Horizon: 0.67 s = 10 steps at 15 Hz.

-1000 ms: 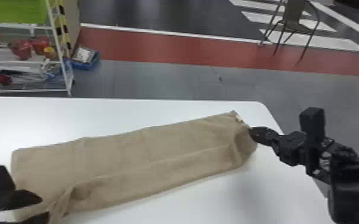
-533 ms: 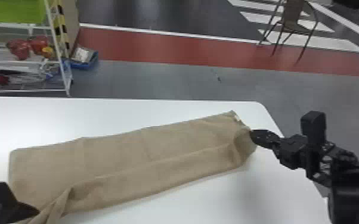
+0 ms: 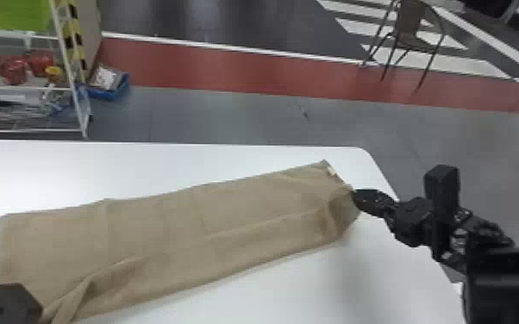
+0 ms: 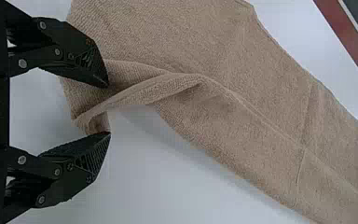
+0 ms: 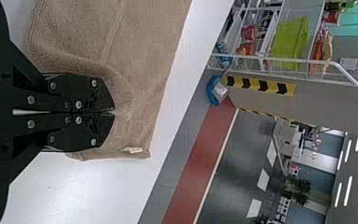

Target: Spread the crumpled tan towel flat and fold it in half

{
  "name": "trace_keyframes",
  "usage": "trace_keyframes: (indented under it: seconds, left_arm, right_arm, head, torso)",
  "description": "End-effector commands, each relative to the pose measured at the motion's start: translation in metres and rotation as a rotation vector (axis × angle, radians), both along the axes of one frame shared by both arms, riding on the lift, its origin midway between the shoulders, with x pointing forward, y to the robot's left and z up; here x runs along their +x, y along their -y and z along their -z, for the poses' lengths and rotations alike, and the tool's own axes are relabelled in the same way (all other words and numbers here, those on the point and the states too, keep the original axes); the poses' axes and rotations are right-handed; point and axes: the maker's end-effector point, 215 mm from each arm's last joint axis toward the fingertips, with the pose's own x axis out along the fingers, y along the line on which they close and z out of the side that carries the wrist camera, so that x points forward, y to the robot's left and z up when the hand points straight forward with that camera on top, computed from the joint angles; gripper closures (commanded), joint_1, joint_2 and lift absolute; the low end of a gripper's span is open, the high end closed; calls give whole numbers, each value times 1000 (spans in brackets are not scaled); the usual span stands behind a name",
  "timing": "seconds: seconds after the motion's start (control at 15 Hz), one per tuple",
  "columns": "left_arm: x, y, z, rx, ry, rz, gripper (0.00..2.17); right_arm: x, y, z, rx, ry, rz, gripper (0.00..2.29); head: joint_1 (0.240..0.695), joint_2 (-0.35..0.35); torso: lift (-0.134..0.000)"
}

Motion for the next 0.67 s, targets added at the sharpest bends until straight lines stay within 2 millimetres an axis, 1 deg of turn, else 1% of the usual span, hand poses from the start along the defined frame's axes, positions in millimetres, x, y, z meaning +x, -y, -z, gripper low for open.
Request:
trace_keyframes:
  seconds: [0.0,0.07,0.13,0.2,0.33,0.47,0.6]
  left_arm:
    - [-4,-11,2,13,-19,-27,664]
    - [-8,-13,4,7,-41,-36,1156]
    - [-10,-17,3,6,-47,-52,1798]
    - [-9,-25,2,24,-46,-65,2142]
    - [-6,-41,-2,64,-30,-83,2142]
    - [3,-72,-17,173,18,-92,2142]
    - [16,-106,-36,316,76,-78,2142]
  right_arm:
    - [0,3,1,1,0,4,1301]
    - [0,3,0,1,1,2,1301]
    - [0,4,-1,-2,5,1,1301]
    - [2,4,-2,-2,9,0,1301]
    - [3,5,-4,-1,13,1,1301]
    - [5,9,-10,0,26,9,1301]
    - [6,9,-13,1,33,10,1301]
  head:
    - [695,-269]
    - [695,-264]
    - [695,-262]
    - [695,-260]
    - [695,-252]
    - [695,-227]
    - [695,-199]
  torso:
    - [-123]
    - [-123]
    - [-123]
    - [-123]
    - [-123]
    - [-123]
    - [-123]
